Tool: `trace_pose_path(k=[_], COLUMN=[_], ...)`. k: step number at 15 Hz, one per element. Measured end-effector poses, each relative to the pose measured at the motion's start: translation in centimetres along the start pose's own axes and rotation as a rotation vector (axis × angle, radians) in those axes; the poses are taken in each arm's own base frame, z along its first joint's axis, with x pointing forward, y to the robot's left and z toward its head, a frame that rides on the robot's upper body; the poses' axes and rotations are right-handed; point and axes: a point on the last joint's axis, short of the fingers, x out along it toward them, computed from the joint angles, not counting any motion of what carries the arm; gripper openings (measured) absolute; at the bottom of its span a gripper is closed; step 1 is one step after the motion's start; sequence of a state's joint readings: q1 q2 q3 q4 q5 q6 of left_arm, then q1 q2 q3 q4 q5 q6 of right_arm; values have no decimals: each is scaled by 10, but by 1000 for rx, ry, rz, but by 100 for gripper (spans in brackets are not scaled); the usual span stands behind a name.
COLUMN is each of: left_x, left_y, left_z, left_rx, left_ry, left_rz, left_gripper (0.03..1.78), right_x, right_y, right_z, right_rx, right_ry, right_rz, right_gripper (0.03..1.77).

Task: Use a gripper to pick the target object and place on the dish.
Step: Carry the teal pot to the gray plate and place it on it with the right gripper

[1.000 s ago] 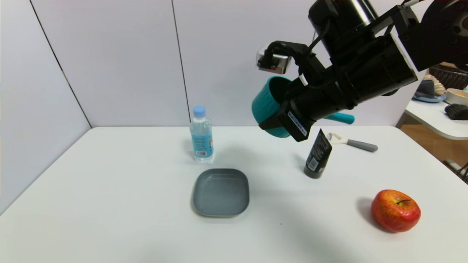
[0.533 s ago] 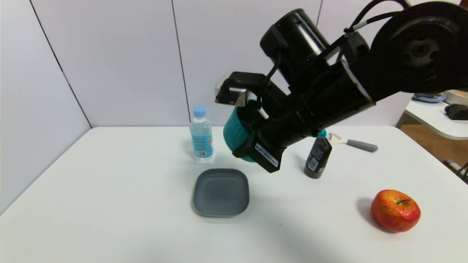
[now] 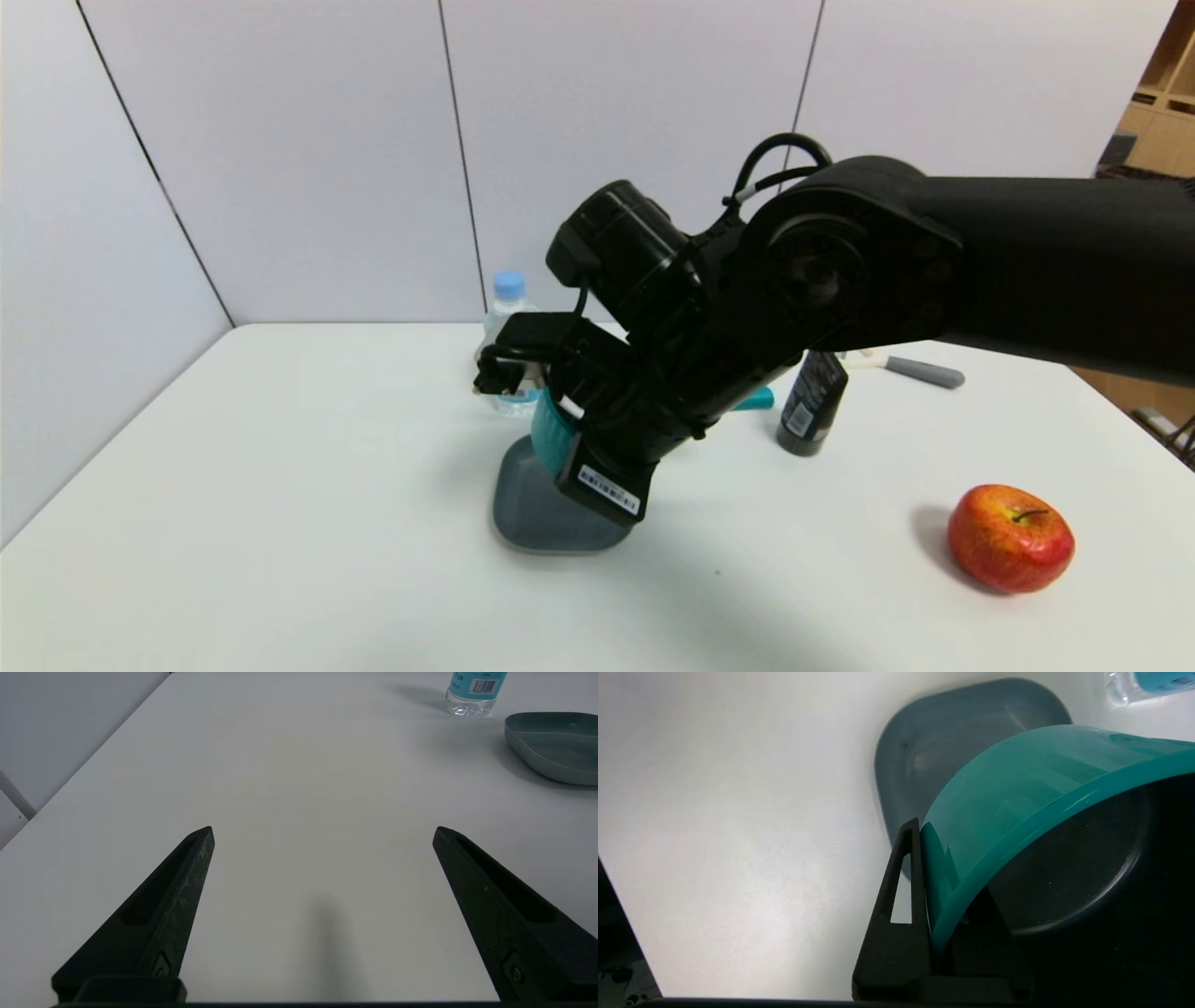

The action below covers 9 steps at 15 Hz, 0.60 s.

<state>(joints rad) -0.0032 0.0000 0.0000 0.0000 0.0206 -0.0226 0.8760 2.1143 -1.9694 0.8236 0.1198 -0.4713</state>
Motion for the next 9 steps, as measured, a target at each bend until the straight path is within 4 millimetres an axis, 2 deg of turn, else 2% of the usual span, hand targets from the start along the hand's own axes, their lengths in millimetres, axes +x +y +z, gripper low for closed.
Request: trace_pose_path(k=[5,9], left_x=[0,0], left_y=[0,0], left_z=[0,0], left_rx=[0,0], left_ry=[0,0], left_rz=[0,0], left_gripper=[169,169], right_x=[34,51], right_y=[-1,-5], right_z=[-3,-1], right_rx=[2,0], right_ry=[52,32], right_rz=[7,-7], right_gripper=[14,14])
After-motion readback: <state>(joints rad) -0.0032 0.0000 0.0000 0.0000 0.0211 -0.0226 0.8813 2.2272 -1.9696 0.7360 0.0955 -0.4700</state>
